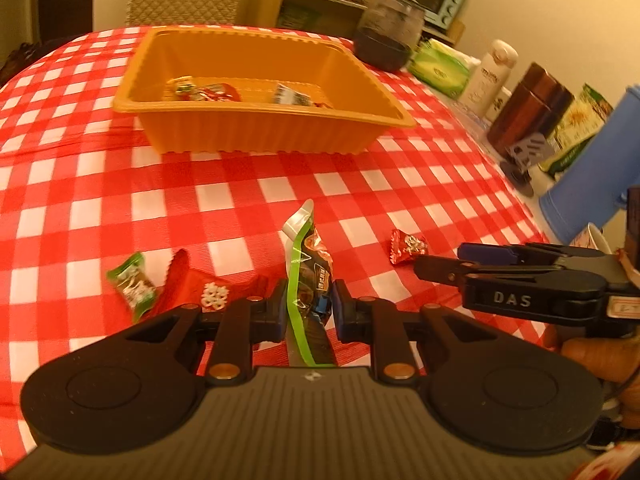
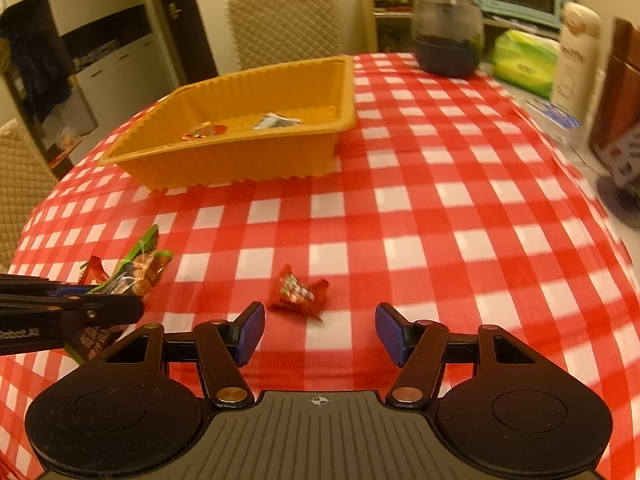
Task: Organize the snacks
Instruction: 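Grasp the green-edged snack pouch with the left gripper while the right gripper grasps a red candy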
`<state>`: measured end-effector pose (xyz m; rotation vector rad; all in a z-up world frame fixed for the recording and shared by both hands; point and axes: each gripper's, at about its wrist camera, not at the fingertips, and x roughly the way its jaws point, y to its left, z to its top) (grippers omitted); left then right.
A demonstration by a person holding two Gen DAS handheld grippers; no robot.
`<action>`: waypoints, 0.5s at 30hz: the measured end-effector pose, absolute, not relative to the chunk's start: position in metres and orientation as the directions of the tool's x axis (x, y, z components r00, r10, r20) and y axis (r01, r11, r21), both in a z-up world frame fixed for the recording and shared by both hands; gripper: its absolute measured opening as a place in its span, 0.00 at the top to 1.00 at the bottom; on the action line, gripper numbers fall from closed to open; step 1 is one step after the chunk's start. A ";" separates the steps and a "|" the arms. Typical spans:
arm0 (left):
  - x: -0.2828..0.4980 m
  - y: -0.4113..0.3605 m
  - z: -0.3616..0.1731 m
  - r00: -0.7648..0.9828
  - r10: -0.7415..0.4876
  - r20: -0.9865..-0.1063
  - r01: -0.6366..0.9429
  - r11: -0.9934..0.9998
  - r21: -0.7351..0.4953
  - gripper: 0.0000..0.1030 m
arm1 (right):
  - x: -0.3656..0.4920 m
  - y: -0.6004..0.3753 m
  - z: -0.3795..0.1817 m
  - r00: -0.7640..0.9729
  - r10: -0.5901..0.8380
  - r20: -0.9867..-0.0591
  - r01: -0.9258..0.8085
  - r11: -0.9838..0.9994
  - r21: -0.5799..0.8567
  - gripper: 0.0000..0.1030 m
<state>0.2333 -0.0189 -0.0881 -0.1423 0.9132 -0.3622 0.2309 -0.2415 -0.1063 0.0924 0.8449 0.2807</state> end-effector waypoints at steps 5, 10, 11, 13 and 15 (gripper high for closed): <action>0.230 -0.010 -0.086 0.569 -0.359 -0.740 0.221 0.934 -0.282 0.81 | 0.245 -0.230 -0.112 0.630 0.273 -0.727 -0.256 0.957 0.137 0.40; 0.227 -0.005 -0.085 0.576 -0.361 -0.734 0.204 0.932 -0.299 0.81 | 0.252 -0.219 -0.117 0.621 0.265 -0.737 -0.302 0.949 0.086 0.47; 0.227 -0.004 -0.085 0.576 -0.363 -0.732 0.199 0.931 -0.305 0.81 | 0.253 -0.217 -0.119 0.616 0.262 -0.743 -0.305 0.949 0.082 0.56; 0.226 -0.002 -0.085 0.578 -0.366 -0.730 0.189 0.929 -0.316 0.81 | 0.252 -0.215 -0.120 0.623 0.244 -0.744 -0.294 0.953 0.067 0.63; 0.225 0.000 -0.085 0.580 -0.365 -0.728 0.181 0.930 -0.321 0.81 | 0.251 -0.215 -0.120 0.621 0.242 -0.745 -0.288 0.955 0.070 0.74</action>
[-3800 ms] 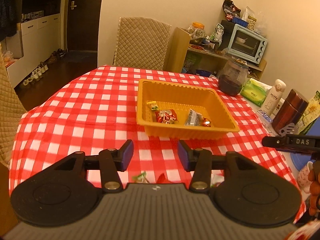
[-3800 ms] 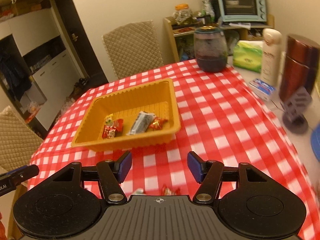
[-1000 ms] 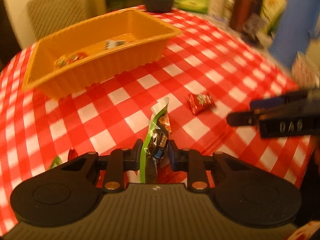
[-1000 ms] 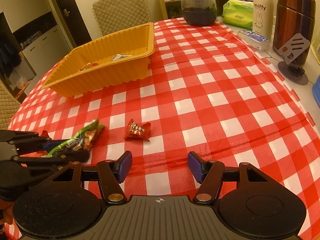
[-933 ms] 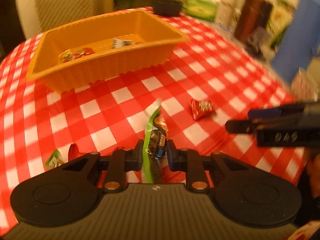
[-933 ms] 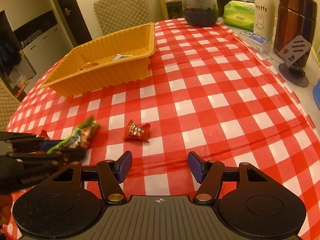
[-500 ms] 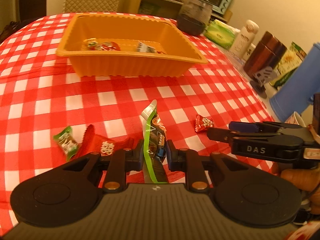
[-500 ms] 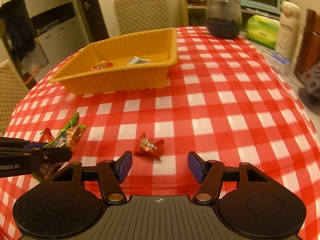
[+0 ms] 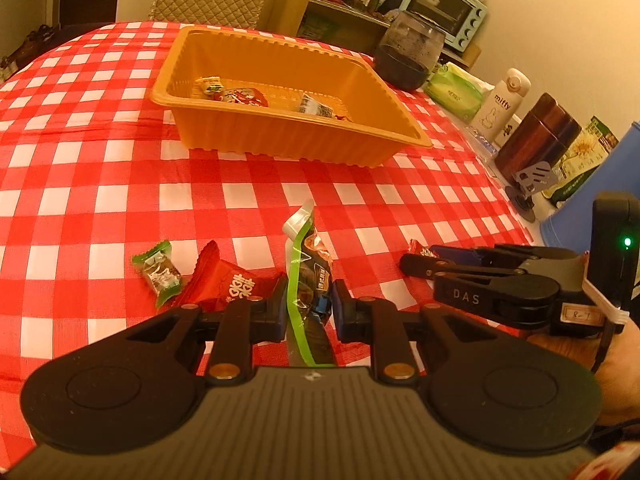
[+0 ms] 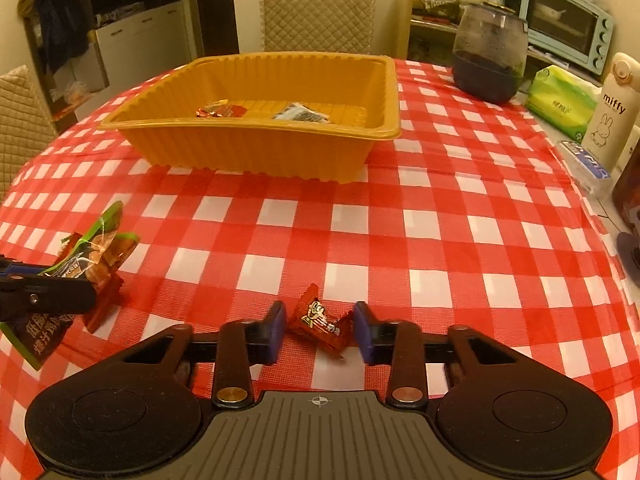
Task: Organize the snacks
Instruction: 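Grasp the green-edged snack pouch with the left gripper while the right gripper grasps a red candy, then carry both snacks over the orange tray and open both grippers to release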
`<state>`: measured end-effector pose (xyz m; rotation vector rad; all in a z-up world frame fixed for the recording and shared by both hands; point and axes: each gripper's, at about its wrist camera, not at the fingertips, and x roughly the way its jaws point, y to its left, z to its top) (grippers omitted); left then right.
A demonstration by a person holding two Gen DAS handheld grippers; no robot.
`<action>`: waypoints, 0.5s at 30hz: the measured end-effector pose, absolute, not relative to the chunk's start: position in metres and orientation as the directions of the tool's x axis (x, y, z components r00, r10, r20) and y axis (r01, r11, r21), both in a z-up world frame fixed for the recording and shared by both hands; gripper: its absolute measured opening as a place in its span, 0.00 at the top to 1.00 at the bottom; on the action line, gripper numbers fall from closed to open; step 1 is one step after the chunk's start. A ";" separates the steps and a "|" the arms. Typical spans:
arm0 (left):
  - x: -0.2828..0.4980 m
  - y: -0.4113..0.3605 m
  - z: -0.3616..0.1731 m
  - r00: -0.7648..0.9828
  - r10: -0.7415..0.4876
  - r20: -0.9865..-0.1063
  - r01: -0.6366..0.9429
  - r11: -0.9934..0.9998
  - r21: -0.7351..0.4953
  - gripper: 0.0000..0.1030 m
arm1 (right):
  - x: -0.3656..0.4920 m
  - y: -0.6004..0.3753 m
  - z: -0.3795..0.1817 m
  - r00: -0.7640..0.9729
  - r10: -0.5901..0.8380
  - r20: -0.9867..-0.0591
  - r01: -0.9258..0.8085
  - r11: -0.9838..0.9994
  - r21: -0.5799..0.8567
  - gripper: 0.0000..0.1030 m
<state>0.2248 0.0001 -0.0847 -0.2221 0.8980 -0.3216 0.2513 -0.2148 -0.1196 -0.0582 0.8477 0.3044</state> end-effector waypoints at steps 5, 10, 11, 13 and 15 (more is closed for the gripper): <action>0.222 0.004 -0.081 0.590 -0.361 -0.722 0.170 0.930 -0.326 0.81 | 0.245 -0.216 -0.111 0.625 0.246 -0.741 -0.268 0.959 0.092 0.78; 0.219 0.007 -0.072 0.605 -0.358 -0.711 0.164 0.930 -0.329 0.81 | 0.237 -0.212 -0.097 0.636 0.264 -0.725 -0.268 0.957 0.113 0.79; 0.219 0.008 -0.070 0.609 -0.357 -0.708 0.162 0.930 -0.330 0.81 | 0.236 -0.211 -0.094 0.640 0.268 -0.721 -0.270 0.956 0.116 0.79; 0.218 0.009 -0.065 0.616 -0.356 -0.703 0.158 0.930 -0.332 0.81 | 0.233 -0.209 -0.086 0.644 0.277 -0.713 -0.273 0.954 0.124 0.79; 0.217 0.011 -0.060 0.625 -0.352 -0.697 0.152 0.930 -0.334 0.81 | 0.231 -0.205 -0.078 0.649 0.285 -0.705 -0.278 0.952 0.129 0.79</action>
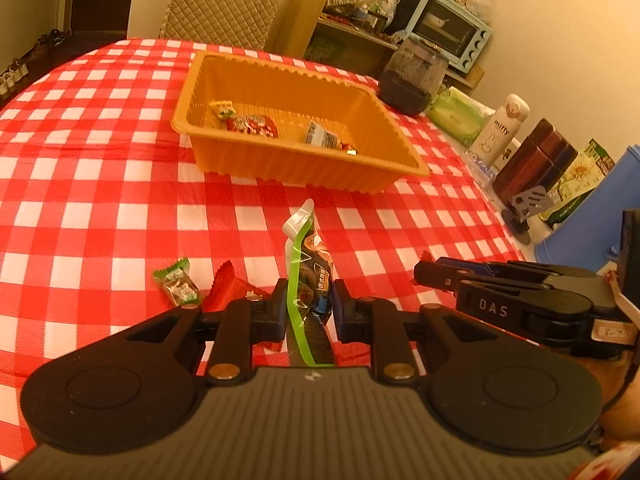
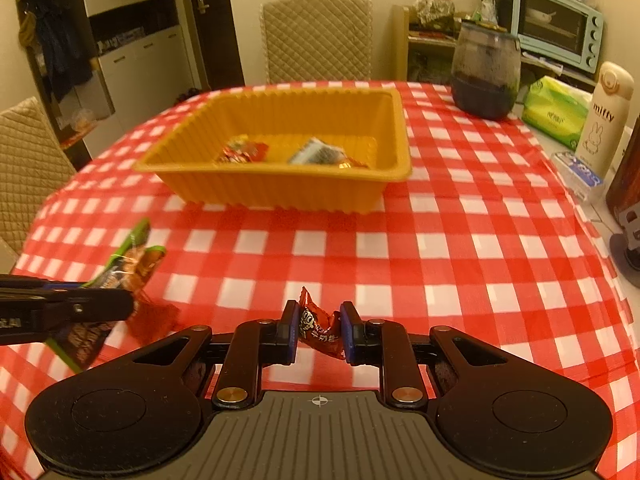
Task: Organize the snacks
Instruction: 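Carry both snacks over the orange tray and open both grippers to release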
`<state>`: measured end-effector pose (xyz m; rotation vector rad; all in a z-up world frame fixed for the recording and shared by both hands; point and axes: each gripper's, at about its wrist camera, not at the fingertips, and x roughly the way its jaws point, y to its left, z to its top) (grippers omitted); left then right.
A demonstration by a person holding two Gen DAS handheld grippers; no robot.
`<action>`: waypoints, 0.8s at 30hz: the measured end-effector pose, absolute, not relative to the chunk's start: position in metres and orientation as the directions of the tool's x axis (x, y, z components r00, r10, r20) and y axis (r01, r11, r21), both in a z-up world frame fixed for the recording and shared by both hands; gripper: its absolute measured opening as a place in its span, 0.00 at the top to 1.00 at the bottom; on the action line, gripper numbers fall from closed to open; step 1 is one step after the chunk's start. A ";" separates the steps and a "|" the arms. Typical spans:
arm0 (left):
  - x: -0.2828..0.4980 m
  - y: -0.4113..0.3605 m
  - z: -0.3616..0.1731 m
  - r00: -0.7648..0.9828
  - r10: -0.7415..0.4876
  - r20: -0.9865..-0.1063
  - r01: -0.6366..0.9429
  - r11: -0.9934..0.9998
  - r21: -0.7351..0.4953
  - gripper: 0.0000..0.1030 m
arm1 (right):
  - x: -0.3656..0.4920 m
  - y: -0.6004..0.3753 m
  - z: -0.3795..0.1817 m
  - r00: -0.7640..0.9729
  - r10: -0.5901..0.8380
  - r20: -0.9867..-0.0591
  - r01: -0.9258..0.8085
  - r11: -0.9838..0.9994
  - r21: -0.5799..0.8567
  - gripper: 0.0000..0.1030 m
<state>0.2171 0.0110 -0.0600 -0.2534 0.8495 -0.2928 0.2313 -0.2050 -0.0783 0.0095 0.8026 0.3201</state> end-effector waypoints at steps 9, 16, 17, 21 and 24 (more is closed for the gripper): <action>0.212 0.021 -0.040 0.652 -0.318 -0.688 0.121 0.940 -0.319 0.81 | 0.222 -0.191 -0.042 0.670 0.326 -0.667 -0.300 0.941 0.158 0.79; 0.213 0.025 -0.027 0.664 -0.303 -0.684 0.108 0.944 -0.312 0.81 | 0.217 -0.185 -0.024 0.683 0.335 -0.650 -0.305 0.938 0.163 0.79; 0.215 0.025 -0.025 0.666 -0.303 -0.682 0.108 0.943 -0.313 0.81 | 0.217 -0.184 -0.021 0.684 0.335 -0.647 -0.307 0.938 0.162 0.79; 0.222 0.027 -0.018 0.675 -0.301 -0.673 0.118 0.945 -0.305 0.81 | 0.221 -0.182 -0.014 0.688 0.338 -0.642 -0.310 0.937 0.161 0.79; 0.230 0.027 -0.013 0.682 -0.298 -0.667 0.124 0.947 -0.297 0.81 | 0.227 -0.181 -0.009 0.692 0.341 -0.636 -0.313 0.936 0.161 0.79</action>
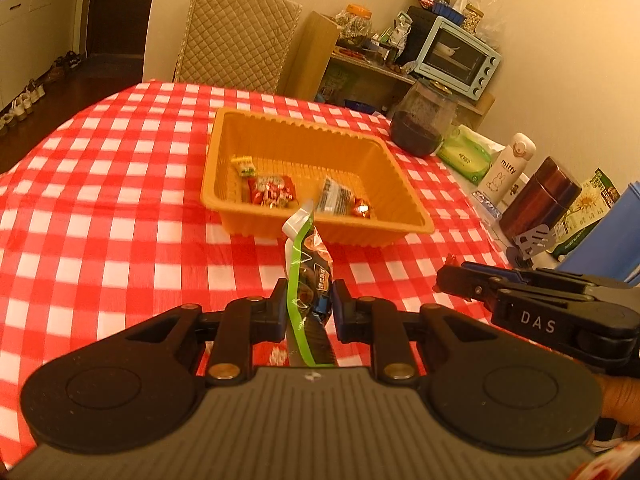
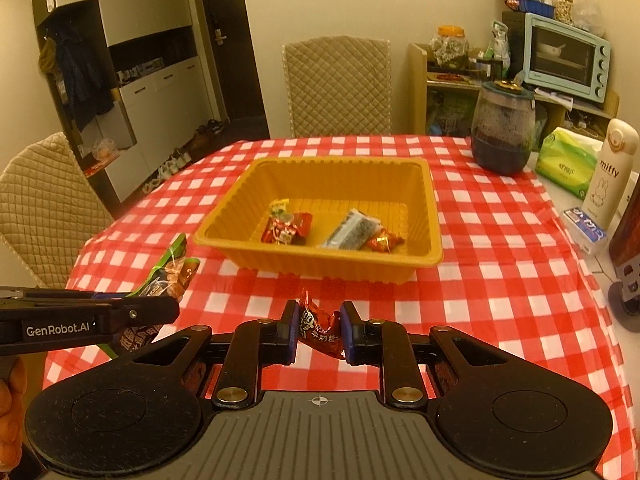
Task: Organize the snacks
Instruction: 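Carry both snacks over the orange tray and open both grippers to release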
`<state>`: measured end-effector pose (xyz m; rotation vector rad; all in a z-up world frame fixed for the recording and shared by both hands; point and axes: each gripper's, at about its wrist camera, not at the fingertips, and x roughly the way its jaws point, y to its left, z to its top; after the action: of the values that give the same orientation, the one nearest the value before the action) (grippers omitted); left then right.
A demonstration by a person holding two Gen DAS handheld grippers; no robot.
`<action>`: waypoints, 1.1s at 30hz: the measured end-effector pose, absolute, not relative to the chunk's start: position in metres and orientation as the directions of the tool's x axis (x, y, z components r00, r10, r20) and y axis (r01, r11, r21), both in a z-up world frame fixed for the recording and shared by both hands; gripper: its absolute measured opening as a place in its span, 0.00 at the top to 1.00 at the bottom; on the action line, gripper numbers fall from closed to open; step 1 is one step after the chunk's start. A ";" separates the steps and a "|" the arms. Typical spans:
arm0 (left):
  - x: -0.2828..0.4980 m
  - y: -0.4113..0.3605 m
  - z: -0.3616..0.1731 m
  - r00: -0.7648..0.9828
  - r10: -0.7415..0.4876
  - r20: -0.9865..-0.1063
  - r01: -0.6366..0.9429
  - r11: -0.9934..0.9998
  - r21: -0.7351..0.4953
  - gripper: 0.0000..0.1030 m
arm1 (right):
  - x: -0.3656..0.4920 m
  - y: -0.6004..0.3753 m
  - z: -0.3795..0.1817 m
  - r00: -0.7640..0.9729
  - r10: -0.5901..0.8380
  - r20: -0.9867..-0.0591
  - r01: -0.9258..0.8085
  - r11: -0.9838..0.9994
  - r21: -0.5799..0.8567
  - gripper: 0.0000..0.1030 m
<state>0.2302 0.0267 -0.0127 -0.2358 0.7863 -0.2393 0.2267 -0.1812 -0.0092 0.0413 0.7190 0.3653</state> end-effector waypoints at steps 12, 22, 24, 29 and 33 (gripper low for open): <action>0.282 0.027 -0.001 0.694 -0.303 -0.653 0.140 0.946 -0.291 0.81 | 0.273 -0.178 0.003 0.711 0.336 -0.618 -0.327 0.936 0.133 0.79; 0.332 0.031 -0.009 0.690 -0.309 -0.655 0.129 0.942 -0.309 0.81 | 0.326 -0.181 0.002 0.712 0.328 -0.621 -0.304 0.941 0.148 0.79; 0.342 0.032 -0.011 0.688 -0.312 -0.655 0.127 0.941 -0.315 0.81 | 0.335 -0.180 0.002 0.711 0.328 -0.622 -0.301 0.942 0.152 0.79; 0.365 0.035 -0.018 0.684 -0.319 -0.656 0.119 0.936 -0.332 0.81 | 0.355 -0.177 -0.003 0.704 0.329 -0.629 -0.291 0.942 0.167 0.79; 0.378 0.037 -0.022 0.683 -0.315 -0.659 0.115 0.937 -0.329 0.81 | 0.365 -0.173 -0.007 0.701 0.330 -0.632 -0.292 0.942 0.168 0.79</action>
<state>0.3783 0.0367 -0.0225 -0.2718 0.7845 -0.2446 0.3648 -0.1734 -0.0070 0.0568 0.7147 0.3463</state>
